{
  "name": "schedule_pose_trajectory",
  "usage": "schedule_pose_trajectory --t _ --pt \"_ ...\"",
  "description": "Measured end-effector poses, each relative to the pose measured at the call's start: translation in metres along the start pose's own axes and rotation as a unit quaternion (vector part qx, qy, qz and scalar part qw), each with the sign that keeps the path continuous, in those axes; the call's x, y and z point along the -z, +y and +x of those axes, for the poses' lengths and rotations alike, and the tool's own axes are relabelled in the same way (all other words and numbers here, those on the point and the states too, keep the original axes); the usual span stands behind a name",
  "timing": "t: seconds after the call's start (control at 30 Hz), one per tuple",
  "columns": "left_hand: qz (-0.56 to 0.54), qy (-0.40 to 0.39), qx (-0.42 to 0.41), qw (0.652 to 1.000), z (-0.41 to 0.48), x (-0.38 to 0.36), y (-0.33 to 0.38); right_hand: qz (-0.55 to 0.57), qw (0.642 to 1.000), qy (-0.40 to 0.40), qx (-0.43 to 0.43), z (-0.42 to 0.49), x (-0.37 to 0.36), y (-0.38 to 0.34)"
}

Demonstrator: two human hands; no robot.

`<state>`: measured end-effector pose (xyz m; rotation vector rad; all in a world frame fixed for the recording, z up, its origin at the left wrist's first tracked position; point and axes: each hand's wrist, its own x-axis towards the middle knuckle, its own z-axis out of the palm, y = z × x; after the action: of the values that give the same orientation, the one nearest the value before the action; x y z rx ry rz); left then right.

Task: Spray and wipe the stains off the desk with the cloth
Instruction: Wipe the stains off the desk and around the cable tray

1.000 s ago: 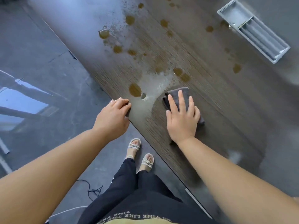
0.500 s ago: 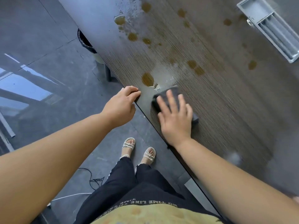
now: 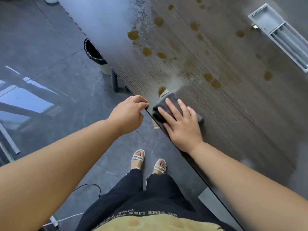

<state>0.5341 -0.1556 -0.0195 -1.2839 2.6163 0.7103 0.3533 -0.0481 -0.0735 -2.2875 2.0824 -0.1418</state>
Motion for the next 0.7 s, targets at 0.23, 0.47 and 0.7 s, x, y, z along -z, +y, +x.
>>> schedule_pose_trajectory --t 0.23,0.47,0.7 --pt "0.033 -0.035 -0.013 0.999 0.001 0.007 -0.005 -0.004 0.969 0.012 -0.246 0.045 0.004 0.039" --pt "0.010 -0.021 -0.005 1.000 0.003 0.007 -0.013 0.000 0.997 -0.027 0.079 0.016 0.000 0.018" --pt "0.001 -0.007 -0.006 1.000 0.003 0.007 -0.013 0.017 0.948 0.015 -0.318 0.068 0.004 -0.006"
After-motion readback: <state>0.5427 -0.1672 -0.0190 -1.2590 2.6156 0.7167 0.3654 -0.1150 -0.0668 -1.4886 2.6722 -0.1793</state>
